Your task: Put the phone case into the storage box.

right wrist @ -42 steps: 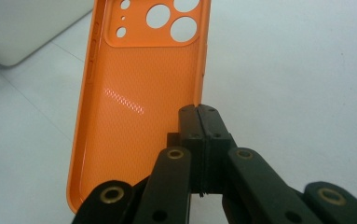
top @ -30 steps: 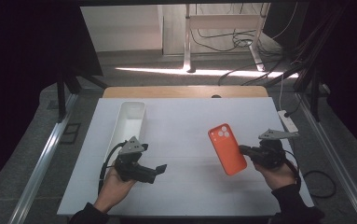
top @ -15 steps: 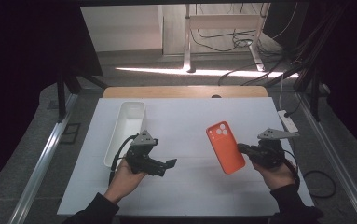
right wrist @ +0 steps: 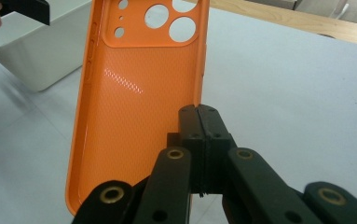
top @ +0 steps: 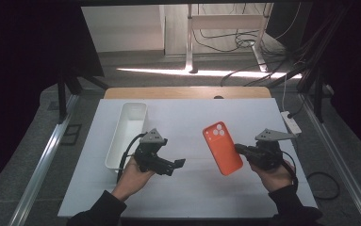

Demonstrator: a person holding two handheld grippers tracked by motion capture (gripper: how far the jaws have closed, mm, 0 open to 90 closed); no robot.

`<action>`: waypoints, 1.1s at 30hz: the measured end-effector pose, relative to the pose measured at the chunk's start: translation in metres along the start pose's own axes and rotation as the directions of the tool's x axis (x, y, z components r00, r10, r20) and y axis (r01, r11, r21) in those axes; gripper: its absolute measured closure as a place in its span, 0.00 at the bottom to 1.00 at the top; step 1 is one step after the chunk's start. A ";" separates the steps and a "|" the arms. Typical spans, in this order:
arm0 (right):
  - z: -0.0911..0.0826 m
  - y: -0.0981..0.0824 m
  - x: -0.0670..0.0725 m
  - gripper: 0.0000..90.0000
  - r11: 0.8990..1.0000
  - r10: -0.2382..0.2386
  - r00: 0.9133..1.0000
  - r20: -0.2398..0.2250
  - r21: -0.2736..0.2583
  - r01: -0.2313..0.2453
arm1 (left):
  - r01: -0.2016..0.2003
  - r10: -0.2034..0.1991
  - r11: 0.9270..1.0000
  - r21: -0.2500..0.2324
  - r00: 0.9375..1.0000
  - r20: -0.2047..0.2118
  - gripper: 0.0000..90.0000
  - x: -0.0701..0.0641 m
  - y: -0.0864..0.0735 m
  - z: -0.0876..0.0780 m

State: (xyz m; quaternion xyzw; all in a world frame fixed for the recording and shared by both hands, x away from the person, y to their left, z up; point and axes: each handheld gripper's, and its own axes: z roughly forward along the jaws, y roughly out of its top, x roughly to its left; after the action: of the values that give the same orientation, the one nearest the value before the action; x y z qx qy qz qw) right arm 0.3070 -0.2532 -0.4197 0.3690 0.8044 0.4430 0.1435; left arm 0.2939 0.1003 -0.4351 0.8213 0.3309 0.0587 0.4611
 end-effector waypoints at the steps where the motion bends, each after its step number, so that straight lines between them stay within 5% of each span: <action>1: 0.000 0.000 0.000 1.00 1.000 0.000 1.000 0.000 0.000 0.000 | 0.000 0.000 1.000 0.000 1.000 0.000 0.00 0.000 0.000 0.000; 20: 0.009 0.002 0.024 1.00 0.999 -0.041 0.998 -0.045 -0.015 0.041 | 0.073 -0.076 0.997 0.027 0.990 0.115 0.00 -0.001 0.010 0.017; 33: 0.017 0.002 0.035 0.99 0.998 -0.064 0.996 -0.066 -0.014 0.063 | 0.146 -0.152 0.988 0.044 0.970 0.192 0.00 0.001 0.013 0.027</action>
State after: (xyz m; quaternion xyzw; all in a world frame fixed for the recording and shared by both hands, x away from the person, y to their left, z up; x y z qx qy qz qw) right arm 0.2935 -0.2171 -0.4250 0.3274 0.8175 0.4548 0.1330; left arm 0.3122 0.0773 -0.4401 0.8026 0.3456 -0.0615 0.4822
